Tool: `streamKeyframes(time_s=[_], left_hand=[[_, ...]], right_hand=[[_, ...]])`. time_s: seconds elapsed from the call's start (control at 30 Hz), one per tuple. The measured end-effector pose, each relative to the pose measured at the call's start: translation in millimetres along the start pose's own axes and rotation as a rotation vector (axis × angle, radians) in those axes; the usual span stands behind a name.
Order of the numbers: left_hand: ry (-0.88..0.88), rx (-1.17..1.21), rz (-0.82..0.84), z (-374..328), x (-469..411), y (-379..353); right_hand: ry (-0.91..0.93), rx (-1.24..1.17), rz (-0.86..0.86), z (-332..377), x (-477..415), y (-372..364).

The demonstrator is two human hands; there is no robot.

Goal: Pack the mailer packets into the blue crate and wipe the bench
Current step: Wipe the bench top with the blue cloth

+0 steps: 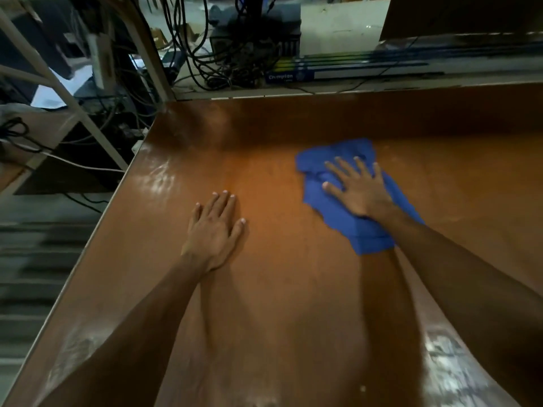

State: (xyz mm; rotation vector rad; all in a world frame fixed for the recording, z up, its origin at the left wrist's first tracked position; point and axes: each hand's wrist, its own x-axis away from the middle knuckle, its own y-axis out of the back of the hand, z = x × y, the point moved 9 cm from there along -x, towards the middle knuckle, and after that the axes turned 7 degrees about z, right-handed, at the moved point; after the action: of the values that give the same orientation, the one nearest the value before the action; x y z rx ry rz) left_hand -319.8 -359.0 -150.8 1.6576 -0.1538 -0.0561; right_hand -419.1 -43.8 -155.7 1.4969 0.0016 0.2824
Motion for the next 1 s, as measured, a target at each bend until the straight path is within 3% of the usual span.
streamKeyframes(time_s=[0.07, 0.1, 0.2, 0.27, 0.33, 0.43, 0.47, 0.6, 0.67, 0.77, 0.8, 0.93, 1.0], left_hand=[[-0.008, -0.01, 0.002, -13, 21, -1], [-0.02, -0.006, 0.002, -23, 35, -2], [-0.041, 0.023, -0.002, -47, 80, -8], [-0.043, 0.041, -0.022, -53, 109, -5], [-0.057, 0.05, -0.003, -54, 135, -5], [-0.035, 0.027, 0.045, -48, 171, -12], [-0.02, 0.03, 0.043, -45, 182, -13], [0.055, 0.063, -0.002, -33, 225, -16], [0.098, 0.087, -0.007, -25, 240, -18], [0.07, 0.075, 0.011, -25, 252, -21], [0.059, 0.083, 0.014, -25, 254, -21], [0.058, 0.141, -0.03, -25, 256, -16], [0.056, 0.138, -0.045, -25, 257, -16]], right_hand=[[-0.219, -0.093, 0.017, -29, 21, -2], [-0.208, -0.078, 0.019, -19, 37, -6], [0.128, 0.06, 0.026, 57, 111, -26], [0.257, 0.088, 0.04, 74, 152, -39], [0.142, 0.022, 0.018, 49, 162, -32], [-0.219, -0.106, 0.032, 14, 186, -35], [-0.194, -0.067, 0.023, 32, 202, -36], [0.299, 0.067, 0.036, 125, 278, -57], [0.191, 0.018, 0.028, 96, 280, -51], [-0.187, -0.104, 0.072, 40, 289, -51], [-0.186, -0.087, 0.091, 51, 297, -55], [0.272, 0.084, 0.043, 160, 362, -71], [0.377, 0.063, 0.06, 160, 382, -75]])
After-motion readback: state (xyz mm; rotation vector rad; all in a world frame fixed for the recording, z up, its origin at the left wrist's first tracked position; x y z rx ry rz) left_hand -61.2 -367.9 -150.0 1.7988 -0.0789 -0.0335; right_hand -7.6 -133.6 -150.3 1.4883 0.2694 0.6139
